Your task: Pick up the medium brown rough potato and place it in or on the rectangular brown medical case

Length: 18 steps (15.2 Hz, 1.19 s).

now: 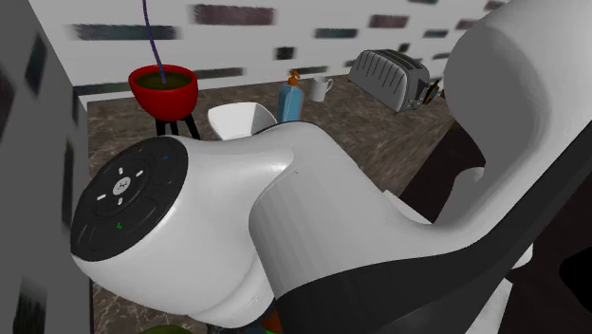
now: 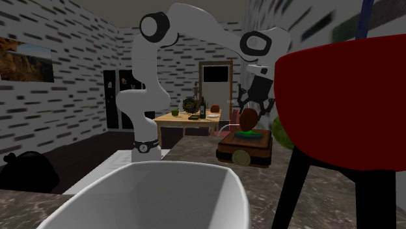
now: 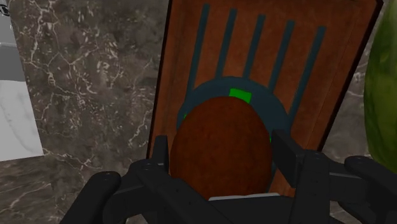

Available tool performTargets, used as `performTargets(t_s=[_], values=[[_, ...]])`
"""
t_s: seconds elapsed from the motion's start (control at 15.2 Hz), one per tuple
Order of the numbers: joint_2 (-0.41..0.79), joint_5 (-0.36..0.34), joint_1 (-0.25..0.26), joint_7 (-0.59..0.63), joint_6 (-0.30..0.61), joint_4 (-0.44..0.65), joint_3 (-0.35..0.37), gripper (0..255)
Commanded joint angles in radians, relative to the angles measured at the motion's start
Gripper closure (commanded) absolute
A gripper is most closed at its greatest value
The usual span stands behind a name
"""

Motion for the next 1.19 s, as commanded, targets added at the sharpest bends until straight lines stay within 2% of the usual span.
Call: performTargets(t_s=[0.0, 0.33, 0.4, 0.73, 0.99, 1.12], values=[[0.004, -0.002, 0.0, 0.001, 0.005, -0.005, -0.001, 255], [0.004, -0.002, -0.001, 0.001, 0.005, -0.005, -0.001, 255], [0.005, -0.003, 0.0, 0.002, 0.004, -0.004, -0.001, 0], [0.004, -0.002, -0.001, 0.001, 0.005, -0.005, -0.001, 0], [0.041, -0.02, 0.02, 0.016, -0.128, 0.154, 0.002, 0], [0.041, -0.02, 0.02, 0.016, -0.128, 0.154, 0.002, 0]])
